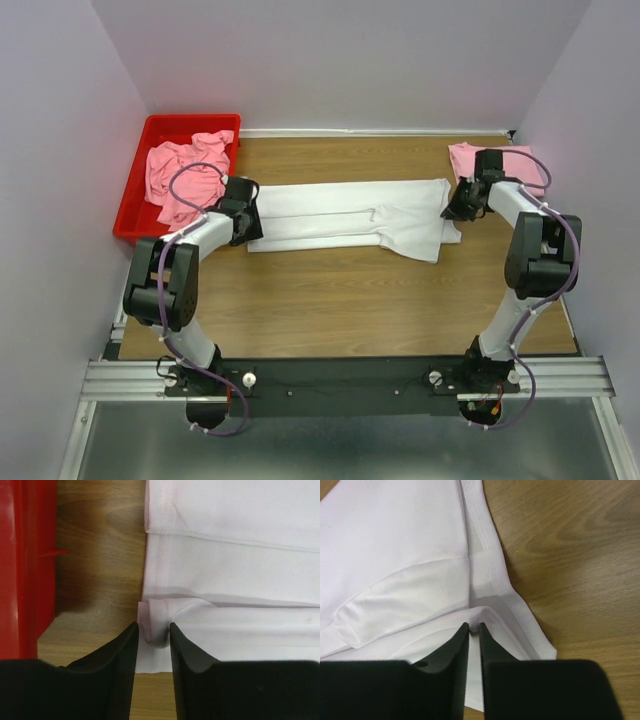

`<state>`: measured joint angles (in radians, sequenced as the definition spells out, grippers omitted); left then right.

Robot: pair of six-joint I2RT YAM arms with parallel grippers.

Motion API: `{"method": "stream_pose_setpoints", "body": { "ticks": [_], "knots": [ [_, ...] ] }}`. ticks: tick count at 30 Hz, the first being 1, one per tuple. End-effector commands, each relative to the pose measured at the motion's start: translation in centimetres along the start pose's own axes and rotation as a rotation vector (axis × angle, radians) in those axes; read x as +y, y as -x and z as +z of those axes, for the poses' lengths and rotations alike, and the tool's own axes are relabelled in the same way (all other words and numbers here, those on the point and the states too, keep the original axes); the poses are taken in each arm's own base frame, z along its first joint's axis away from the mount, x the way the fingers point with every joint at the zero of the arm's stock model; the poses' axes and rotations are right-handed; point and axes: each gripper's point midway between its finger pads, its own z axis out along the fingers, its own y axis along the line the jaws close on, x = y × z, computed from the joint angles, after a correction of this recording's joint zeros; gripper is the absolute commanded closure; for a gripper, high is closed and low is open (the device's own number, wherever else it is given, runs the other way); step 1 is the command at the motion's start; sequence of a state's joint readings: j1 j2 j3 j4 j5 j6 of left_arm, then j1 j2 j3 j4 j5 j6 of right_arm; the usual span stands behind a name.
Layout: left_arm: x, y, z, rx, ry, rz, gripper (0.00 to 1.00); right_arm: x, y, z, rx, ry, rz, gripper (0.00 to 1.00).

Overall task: Fold and stack the t-shirts
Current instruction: Fold the tshirt

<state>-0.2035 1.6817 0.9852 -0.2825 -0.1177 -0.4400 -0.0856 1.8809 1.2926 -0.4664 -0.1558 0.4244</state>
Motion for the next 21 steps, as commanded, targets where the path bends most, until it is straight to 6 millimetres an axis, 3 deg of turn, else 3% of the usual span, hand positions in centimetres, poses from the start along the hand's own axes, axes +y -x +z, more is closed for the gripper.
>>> {"method": "stream_pose_setpoints", "body": {
  "ticks": [1, 4, 9, 13, 16, 19, 21],
  "knots": [
    [-0.1, 2.7, -2.5, -0.091, -0.01, -0.022, 0.47, 1.7, 2.1, -2.7, -0.089, 0.058, -0.035, 0.69],
    [-1.1, 4.7, -5.5, -0.166, -0.056, -0.026, 0.38, 2.4, 1.5, -5.1, -0.126, 0.079, -0.055, 0.56],
    [-3.5, 6.0, -10.2, -0.258, -0.16, -0.001, 0.33, 2.4, -2.4, -6.7, -0.104, 0.087, -0.054, 0.44],
    [-4.8, 5.3, -14.0, -0.345, -0.294, 0.029, 0.28, 1.0, -7.2, -6.4, -0.024, 0.101, -0.019, 0.42],
    [-4.6, 4.8, -16.1, -0.442, -0.351, 0.043, 0.28, 0.2, -9.4, -5.8, 0.009, 0.108, 0.0, 0.43],
    [-3.5, 4.1, -16.8, -0.509, -0.349, 0.04, 0.28, 0.0, -10.0, -5.3, 0.002, 0.115, 0.016, 0.44],
    [-3.2, 4.5, -18.8, -0.595, -0.374, 0.039, 0.28, -0.2, -10.6, -4.6, 0.016, 0.118, 0.03, 0.45]
  ]
}}
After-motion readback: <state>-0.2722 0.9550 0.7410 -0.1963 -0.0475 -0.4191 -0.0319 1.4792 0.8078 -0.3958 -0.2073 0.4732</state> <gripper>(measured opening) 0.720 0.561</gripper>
